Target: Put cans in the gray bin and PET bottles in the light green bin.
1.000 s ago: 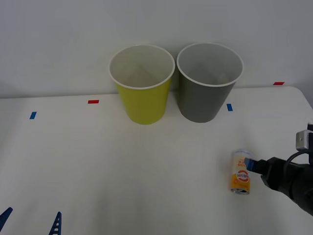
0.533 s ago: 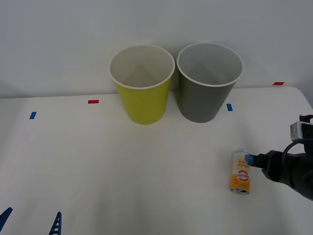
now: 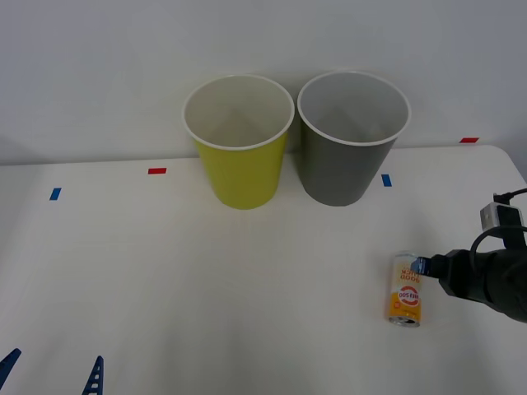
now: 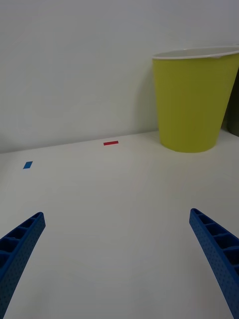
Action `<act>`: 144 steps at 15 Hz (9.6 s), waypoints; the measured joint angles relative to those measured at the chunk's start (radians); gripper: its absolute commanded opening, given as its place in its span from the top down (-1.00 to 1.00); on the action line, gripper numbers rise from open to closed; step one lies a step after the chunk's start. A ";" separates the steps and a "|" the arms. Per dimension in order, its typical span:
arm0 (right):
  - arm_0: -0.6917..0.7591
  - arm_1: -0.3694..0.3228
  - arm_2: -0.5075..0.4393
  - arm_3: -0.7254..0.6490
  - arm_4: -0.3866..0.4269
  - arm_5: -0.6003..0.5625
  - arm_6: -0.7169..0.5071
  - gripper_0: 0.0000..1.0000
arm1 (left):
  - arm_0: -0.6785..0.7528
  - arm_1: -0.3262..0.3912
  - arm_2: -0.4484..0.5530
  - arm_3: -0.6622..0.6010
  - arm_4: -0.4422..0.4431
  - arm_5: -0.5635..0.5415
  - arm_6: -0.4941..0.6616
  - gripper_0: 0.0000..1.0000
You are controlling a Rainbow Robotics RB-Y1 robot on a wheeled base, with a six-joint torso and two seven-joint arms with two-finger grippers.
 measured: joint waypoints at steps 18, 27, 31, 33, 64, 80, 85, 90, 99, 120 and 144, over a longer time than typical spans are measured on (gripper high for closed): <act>-0.217 -0.036 0.052 0.364 -0.106 -0.005 -0.111 -1.00 | 0.000 0.000 0.000 0.000 0.000 0.000 0.000 -1.00; -0.268 -0.038 0.146 0.436 -0.085 -0.008 -0.152 -1.00 | 0.000 0.000 0.000 0.000 0.000 0.000 0.000 -1.00; -0.275 -0.053 0.172 0.454 -0.066 -0.010 -0.142 -1.00 | 0.000 0.000 0.000 0.000 0.000 0.000 0.000 -1.00; -0.276 -0.054 0.192 0.457 -0.048 -0.017 -0.140 -1.00 | 0.000 0.000 0.000 0.000 0.000 0.000 0.000 -1.00; -0.247 0.142 0.041 0.251 0.129 0.071 0.161 1.00 | 0.000 0.000 0.000 0.000 0.000 0.000 0.000 -1.00; -0.153 0.291 -0.048 -0.094 0.289 0.048 0.341 1.00 | 0.000 0.000 0.000 0.000 0.000 0.000 0.000 -1.00; -0.168 0.287 -0.012 -0.192 0.307 0.017 0.352 1.00 | 0.000 0.000 0.000 0.000 0.000 0.000 0.000 -1.00; -0.204 0.273 0.001 -0.244 0.329 -0.007 0.354 1.00 | 0.000 0.000 0.000 0.000 0.000 0.000 0.000 -1.00; -0.355 0.212 0.006 -0.245 0.288 -0.071 0.335 1.00 | 0.000 0.000 0.000 0.000 0.000 0.000 0.000 -1.00; -0.552 0.094 0.061 0.267 0.045 -0.831 0.363 1.00 | 0.000 0.000 0.000 0.000 0.000 0.000 0.000 -1.00; -0.566 0.009 0.142 0.430 0.041 -1.055 0.378 1.00 | 0.000 0.000 0.000 0.000 0.000 0.000 0.000 -1.00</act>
